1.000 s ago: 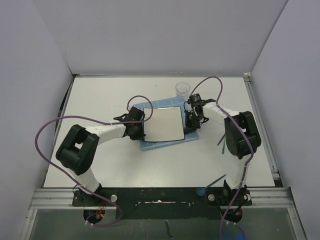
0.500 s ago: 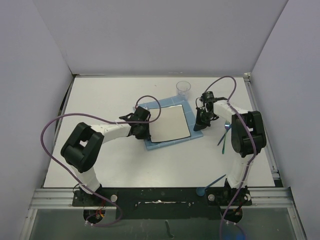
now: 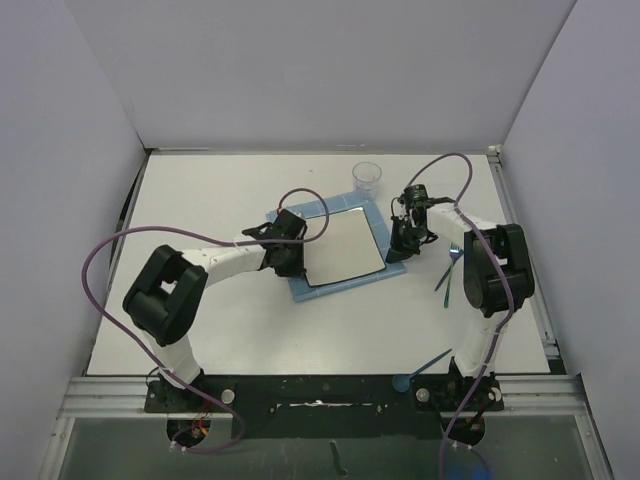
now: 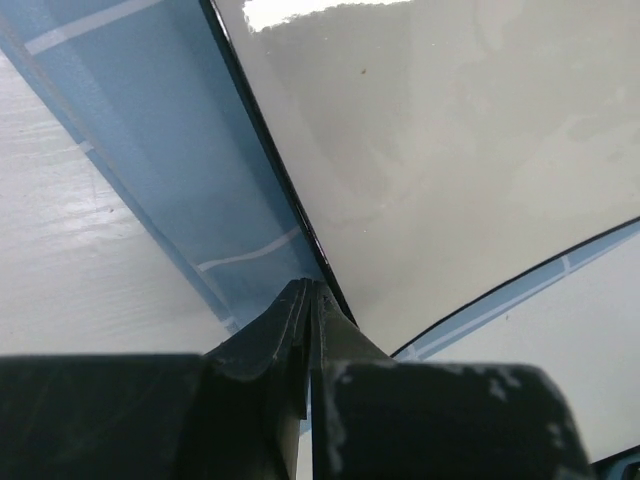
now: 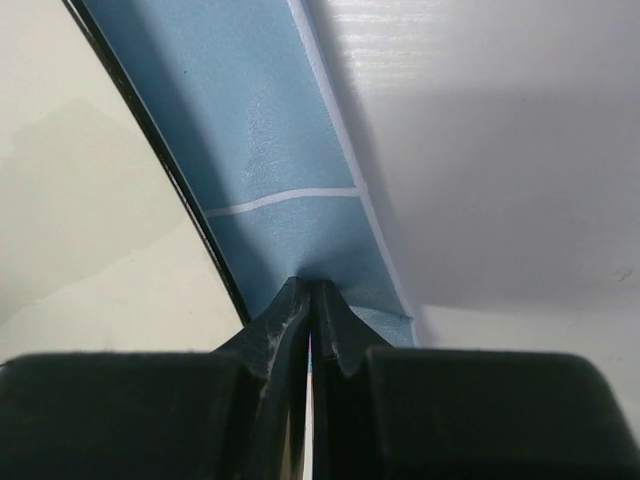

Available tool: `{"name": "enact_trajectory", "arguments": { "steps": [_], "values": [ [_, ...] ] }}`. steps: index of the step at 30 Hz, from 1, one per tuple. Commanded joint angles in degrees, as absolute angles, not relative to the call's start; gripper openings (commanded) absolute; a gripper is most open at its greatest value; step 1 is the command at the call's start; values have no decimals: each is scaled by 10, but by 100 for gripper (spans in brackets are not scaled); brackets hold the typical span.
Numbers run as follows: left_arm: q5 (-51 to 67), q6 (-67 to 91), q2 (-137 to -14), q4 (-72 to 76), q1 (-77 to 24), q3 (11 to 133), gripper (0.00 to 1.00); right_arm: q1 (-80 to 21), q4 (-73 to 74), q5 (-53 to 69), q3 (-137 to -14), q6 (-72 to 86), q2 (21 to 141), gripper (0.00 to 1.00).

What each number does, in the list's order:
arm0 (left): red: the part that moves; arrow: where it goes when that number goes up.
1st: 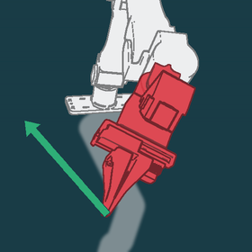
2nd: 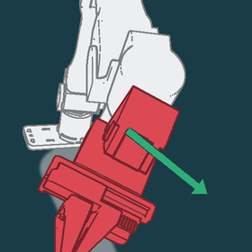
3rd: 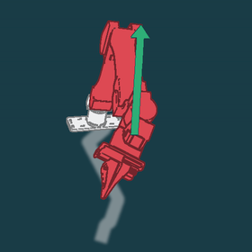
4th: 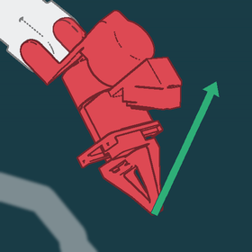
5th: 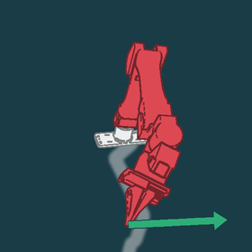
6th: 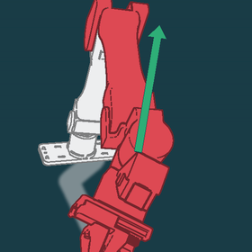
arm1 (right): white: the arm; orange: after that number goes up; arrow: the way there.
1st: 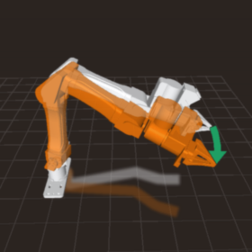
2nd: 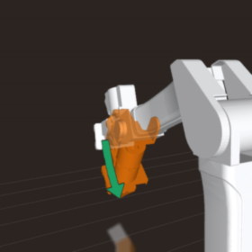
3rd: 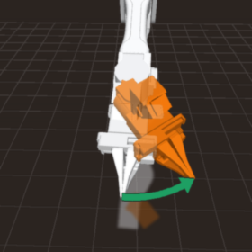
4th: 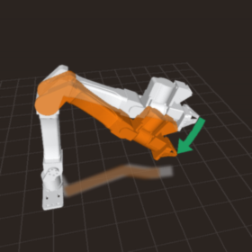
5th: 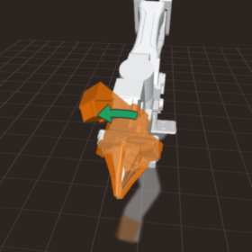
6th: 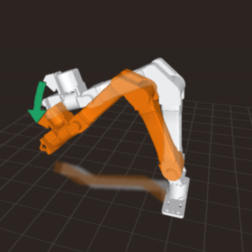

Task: Set the dinner table for one person
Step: Adjust the plate on the napkin.

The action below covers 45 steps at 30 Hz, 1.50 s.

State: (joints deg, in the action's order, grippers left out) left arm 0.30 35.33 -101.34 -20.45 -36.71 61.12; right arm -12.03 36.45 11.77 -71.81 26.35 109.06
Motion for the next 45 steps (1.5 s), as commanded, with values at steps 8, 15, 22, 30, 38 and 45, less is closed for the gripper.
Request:
{"name": "enact_trajectory", "arguments": {
  "steps": [8, 15, 22, 30, 38, 45],
  "values": [
    [25, 352, -1019, -225, -383, 686, 0, -132, 352, 139, -698, 265, 1061, 0],
    [25, 359, -1021, -218, -384, 670, 0, -131, 351, 138, -694, 265, 1059, 0],
    [16, 356, -1008, -223, -383, 668, 0, -131, 358, 134, -705, 264, 1057, 0],
    [16, 301, -915, -201, -389, 664, 0, -118, 410, 57, -776, 228, 1019, 23],
    [-24, 274, -768, -192, -384, 632, 0, -111, 418, 75, -781, 236, 1013, 1],
    [-69, 268, -667, -208, -370, 596, 0, -123, 391, 91, -735, 252, 1018, 0]
  ]
}}
